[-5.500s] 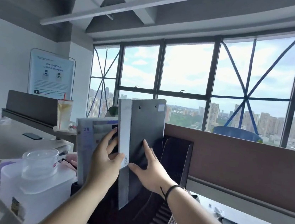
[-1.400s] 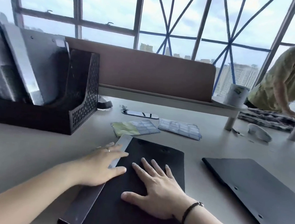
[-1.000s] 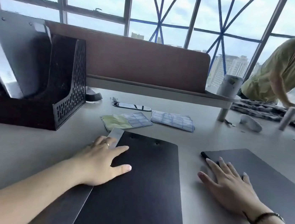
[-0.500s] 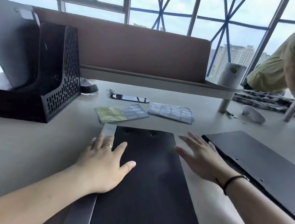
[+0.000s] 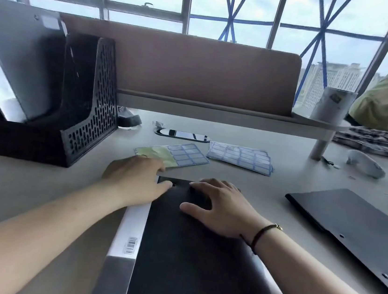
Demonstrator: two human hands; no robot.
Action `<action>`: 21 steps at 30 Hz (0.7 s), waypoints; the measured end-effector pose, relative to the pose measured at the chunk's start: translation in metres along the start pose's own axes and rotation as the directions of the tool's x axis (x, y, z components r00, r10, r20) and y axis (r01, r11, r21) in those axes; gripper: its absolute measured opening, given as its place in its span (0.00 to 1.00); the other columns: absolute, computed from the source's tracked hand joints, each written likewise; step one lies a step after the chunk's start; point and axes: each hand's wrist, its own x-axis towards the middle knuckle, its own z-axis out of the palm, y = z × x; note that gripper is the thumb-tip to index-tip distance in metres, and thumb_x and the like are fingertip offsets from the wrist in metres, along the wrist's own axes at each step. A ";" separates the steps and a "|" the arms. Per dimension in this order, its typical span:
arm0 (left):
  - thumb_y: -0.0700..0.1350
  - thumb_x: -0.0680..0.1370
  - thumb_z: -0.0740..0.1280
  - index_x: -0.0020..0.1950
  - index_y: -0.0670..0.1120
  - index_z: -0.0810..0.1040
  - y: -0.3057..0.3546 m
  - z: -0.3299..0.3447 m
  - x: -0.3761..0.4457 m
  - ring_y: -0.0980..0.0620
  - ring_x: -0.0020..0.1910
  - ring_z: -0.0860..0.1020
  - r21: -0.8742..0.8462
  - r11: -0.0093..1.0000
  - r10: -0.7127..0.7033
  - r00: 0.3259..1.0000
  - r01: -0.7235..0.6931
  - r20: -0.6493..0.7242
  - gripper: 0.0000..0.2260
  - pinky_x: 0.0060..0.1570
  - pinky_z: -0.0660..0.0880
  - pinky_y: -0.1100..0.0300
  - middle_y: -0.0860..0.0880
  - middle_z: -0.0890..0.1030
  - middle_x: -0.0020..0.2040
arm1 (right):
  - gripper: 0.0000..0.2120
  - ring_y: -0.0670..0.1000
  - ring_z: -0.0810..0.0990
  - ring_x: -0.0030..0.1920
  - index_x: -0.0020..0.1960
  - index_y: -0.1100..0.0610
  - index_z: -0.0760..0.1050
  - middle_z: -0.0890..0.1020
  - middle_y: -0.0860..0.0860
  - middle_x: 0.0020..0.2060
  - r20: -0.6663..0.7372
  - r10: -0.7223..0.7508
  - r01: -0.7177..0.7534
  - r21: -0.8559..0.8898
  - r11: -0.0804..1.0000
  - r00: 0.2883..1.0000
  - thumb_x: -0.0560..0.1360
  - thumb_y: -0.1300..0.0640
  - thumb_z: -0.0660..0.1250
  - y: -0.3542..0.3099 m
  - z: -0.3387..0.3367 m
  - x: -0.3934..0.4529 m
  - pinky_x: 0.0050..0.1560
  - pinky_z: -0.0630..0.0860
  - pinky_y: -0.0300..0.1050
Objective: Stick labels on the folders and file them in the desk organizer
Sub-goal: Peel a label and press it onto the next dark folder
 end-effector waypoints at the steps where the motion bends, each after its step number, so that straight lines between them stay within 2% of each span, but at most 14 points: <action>1: 0.64 0.76 0.63 0.65 0.57 0.75 -0.005 0.005 0.013 0.49 0.63 0.76 -0.021 1.000 -0.012 1.000 0.011 -0.012 0.21 0.52 0.72 0.56 0.55 0.78 0.64 | 0.37 0.49 0.68 0.69 0.70 0.40 0.70 0.72 0.41 0.68 -0.011 0.004 -0.003 0.021 1.000 1.000 0.67 0.22 0.54 0.002 -0.001 0.005 0.71 0.63 0.50; 3: 0.61 0.75 0.65 0.66 0.56 0.74 -0.014 0.015 0.040 0.47 0.65 0.74 -0.082 0.996 -0.037 0.999 0.036 -0.014 0.21 0.56 0.73 0.55 0.52 0.76 0.67 | 0.30 0.48 0.74 0.62 0.64 0.42 0.75 0.75 0.42 0.59 -0.027 0.017 -0.016 0.062 0.998 0.999 0.69 0.26 0.59 0.004 -0.003 0.019 0.63 0.70 0.47; 5: 0.61 0.74 0.66 0.68 0.55 0.73 -0.018 0.025 0.063 0.47 0.66 0.73 -0.150 0.987 -0.062 0.998 0.064 0.013 0.24 0.59 0.72 0.54 0.51 0.74 0.68 | 0.23 0.48 0.77 0.57 0.60 0.43 0.78 0.78 0.42 0.55 -0.054 0.030 -0.026 0.076 0.997 0.998 0.72 0.32 0.64 0.007 -0.004 0.038 0.57 0.73 0.44; 7: 0.64 0.71 0.67 0.69 0.57 0.70 -0.018 0.035 0.082 0.48 0.66 0.73 -0.205 0.976 -0.063 0.997 0.069 0.038 0.28 0.59 0.72 0.54 0.52 0.74 0.69 | 0.21 0.47 0.77 0.58 0.61 0.44 0.78 0.79 0.42 0.55 -0.066 0.056 -0.050 0.082 0.995 0.996 0.73 0.35 0.66 0.009 -0.007 0.058 0.58 0.73 0.44; 10: 0.68 0.70 0.66 0.70 0.60 0.69 -0.019 0.051 0.099 0.49 0.66 0.74 -0.244 0.967 -0.061 0.997 0.072 0.052 0.30 0.56 0.72 0.54 0.54 0.75 0.69 | 0.23 0.47 0.76 0.64 0.66 0.45 0.75 0.78 0.42 0.62 -0.063 0.071 -0.066 0.080 0.995 0.995 0.74 0.37 0.66 0.011 -0.009 0.087 0.63 0.72 0.45; 13: 0.69 0.73 0.65 0.70 0.60 0.69 -0.018 0.054 0.105 0.49 0.63 0.76 -0.199 0.980 -0.017 1.000 0.013 -0.017 0.28 0.53 0.72 0.55 0.54 0.78 0.65 | 0.27 0.47 0.73 0.68 0.70 0.45 0.71 0.75 0.44 0.68 -0.078 0.094 -0.083 0.132 0.988 0.993 0.74 0.36 0.67 0.016 -0.002 0.105 0.65 0.70 0.45; 16: 0.68 0.74 0.63 0.66 0.60 0.72 -0.015 0.053 0.103 0.49 0.57 0.79 -0.101 0.992 0.062 0.987 -0.077 -0.145 0.23 0.48 0.73 0.56 0.55 0.81 0.59 | 0.29 0.47 0.72 0.68 0.71 0.44 0.69 0.75 0.44 0.68 -0.105 0.099 -0.082 0.159 0.984 0.990 0.74 0.36 0.67 0.022 0.007 0.111 0.65 0.70 0.44; 18: 0.67 0.77 0.59 0.61 0.57 0.75 -0.011 0.055 0.102 0.48 0.54 0.80 -0.032 0.991 0.123 0.972 -0.131 -0.199 0.20 0.46 0.74 0.56 0.53 0.82 0.55 | 0.28 0.46 0.73 0.67 0.71 0.43 0.68 0.74 0.42 0.67 -0.135 0.110 -0.090 0.149 0.985 0.985 0.74 0.36 0.66 0.025 0.008 0.110 0.63 0.71 0.44; 21: 0.64 0.81 0.55 0.51 0.51 0.74 -0.008 0.056 0.100 0.46 0.50 0.80 0.038 0.984 0.179 0.957 -0.175 -0.228 0.18 0.40 0.67 0.56 0.50 0.81 0.48 | 0.27 0.47 0.73 0.66 0.71 0.42 0.68 0.73 0.42 0.66 -0.167 0.142 -0.121 0.130 0.984 0.976 0.74 0.37 0.66 0.027 0.007 0.108 0.61 0.71 0.44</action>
